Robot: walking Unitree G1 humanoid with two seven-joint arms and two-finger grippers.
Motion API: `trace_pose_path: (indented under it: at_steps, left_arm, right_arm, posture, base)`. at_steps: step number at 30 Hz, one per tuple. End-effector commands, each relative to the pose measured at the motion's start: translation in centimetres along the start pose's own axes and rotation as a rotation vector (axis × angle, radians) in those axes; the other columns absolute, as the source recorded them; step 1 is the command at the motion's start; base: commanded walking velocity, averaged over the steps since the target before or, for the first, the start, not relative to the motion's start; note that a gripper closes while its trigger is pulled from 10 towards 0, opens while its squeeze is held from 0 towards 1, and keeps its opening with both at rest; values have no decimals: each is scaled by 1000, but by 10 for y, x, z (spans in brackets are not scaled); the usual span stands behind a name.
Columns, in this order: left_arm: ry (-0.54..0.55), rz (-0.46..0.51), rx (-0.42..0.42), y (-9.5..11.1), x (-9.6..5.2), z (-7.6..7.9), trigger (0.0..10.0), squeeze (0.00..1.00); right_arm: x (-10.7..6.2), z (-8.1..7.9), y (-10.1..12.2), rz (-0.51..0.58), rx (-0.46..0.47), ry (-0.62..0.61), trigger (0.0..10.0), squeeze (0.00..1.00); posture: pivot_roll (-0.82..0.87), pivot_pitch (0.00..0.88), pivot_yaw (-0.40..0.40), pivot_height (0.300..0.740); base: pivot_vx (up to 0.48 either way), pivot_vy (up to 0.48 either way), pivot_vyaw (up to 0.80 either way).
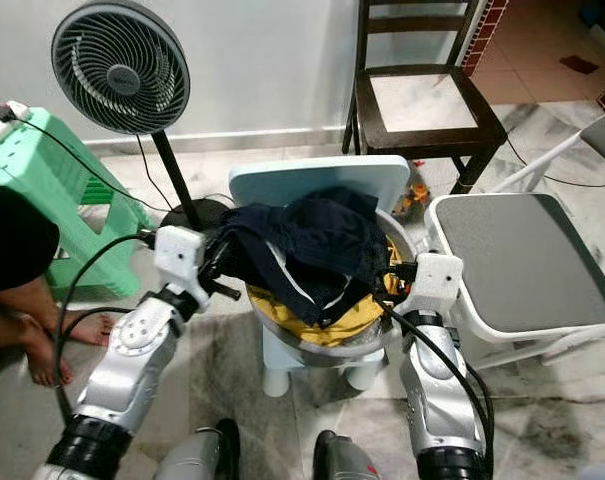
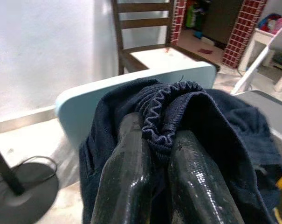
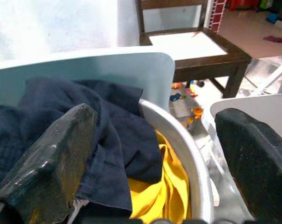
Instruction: Hang hanger
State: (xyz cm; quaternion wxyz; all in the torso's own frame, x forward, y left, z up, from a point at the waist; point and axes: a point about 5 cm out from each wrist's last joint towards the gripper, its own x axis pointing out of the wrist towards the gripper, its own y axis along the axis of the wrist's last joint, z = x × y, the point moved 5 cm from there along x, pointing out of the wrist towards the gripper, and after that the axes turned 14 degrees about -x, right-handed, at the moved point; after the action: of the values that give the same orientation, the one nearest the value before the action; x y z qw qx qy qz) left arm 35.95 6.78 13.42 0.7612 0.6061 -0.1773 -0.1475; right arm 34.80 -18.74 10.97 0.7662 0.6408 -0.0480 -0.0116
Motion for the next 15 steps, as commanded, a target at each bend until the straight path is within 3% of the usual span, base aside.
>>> trace_pose_path:
  at_steps: [1, 6, 7, 8, 9, 10, 15]
  left_arm:
    - [-3, -8, 8, -1, 1, 3, 0, 0]
    - [-21, -14, 14, -4, 3, 1, 235, 0]
    - [-23, -11, 9, -4, 4, 1, 3647, 0]
    - [-2, -16, 20, -5, 5, -4, 9098, 0]
    - [10, -20, 28, -6, 5, -6, 9098, 0]
    - [27, -28, 35, -7, 7, -9, 10000, 0]
    - [61, -10, 3, -1, 10, -15, 10000, 0]
  right_arm:
    - [-5, 4, -2, -11, 12, -20, 10000, 0]
    - [-7, -6, -6, -23, 22, -8, 10000, 0]
    - [-6, -8, -6, -22, 23, 2, 10000, 0]
    - [-5, -13, -7, -25, 22, 14, 10000, 0]
    - [-4, -14, -7, -27, 23, 17, 10000, 0]
    - [-3, -14, -6, -24, 28, 19, 10000, 0]
    - [2, -14, 1, -6, 29, 21, 10000, 0]
  posture:
    - [3, 162, 25, 740]
    - [14, 123, 17, 740]
    - [17, 117, 16, 740]
    - [28, 97, 14, 740]
    - [28, 97, 14, 740]
    - [36, 88, 15, 740]
    - [34, 82, 12, 740]
  base:
    - [0, 0, 0]
    - [0, 0, 0]
    - [0, 0, 0]
    - [0, 0, 0]
    - [0, 0, 0]
    - [0, 0, 0]
    - [0, 0, 0]
